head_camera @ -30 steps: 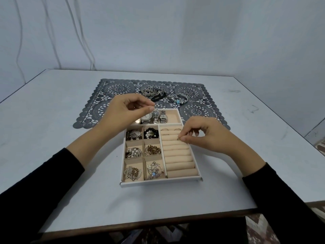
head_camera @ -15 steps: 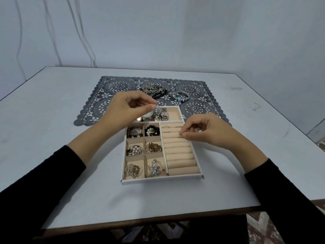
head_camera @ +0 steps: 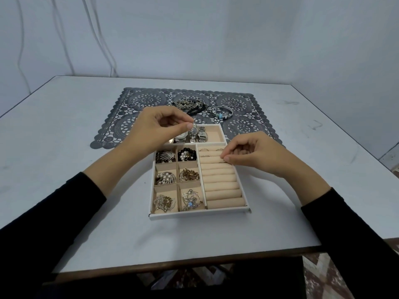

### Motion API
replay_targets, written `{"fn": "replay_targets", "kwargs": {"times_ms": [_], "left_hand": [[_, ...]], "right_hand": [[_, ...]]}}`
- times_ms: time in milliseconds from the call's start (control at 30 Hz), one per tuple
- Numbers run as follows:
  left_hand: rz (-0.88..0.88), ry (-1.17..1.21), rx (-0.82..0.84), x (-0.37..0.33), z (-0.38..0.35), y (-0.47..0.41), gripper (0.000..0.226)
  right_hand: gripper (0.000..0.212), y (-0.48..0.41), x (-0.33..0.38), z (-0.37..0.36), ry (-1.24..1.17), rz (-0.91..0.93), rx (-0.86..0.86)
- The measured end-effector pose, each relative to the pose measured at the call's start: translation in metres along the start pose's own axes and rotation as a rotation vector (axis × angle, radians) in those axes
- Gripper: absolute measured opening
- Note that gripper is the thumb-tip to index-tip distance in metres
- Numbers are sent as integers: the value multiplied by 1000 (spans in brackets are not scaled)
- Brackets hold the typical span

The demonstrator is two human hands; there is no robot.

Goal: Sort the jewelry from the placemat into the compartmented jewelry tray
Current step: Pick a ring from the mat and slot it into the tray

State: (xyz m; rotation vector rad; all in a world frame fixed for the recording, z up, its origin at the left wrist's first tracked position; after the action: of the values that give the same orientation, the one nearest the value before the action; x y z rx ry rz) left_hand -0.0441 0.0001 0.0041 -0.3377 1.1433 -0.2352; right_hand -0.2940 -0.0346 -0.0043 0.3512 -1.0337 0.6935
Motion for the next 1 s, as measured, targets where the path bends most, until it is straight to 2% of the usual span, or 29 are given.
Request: {"fn": "replay_targets", "kwargs": {"times_ms": [700,900,1000], "left_hand": [[-6,-28,11,-5,-1,3,15],[-15,-12,31,-7,-3,5,17],[-19,-2,39,-9,-5,6,19]], "right_hand": [[8,-3,0,-3,38,-3,-7],[16,0,-2,5,-26,-8,-4],[23,-2,-5,7,-87,-2,-96]]}}
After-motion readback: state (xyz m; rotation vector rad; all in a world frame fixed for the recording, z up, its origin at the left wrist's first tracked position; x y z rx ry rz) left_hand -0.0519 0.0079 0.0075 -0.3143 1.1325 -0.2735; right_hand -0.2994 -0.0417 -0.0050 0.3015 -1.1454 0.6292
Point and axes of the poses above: each hand's wrist, its own y-axis away from the middle knuckle, its own z-axis out of the back of the hand, x = y × z, the point moved 1 cm from there along -y, towards the middle knuckle, and after that the axes turned 2 degrees about x, right-handed, at the moved point
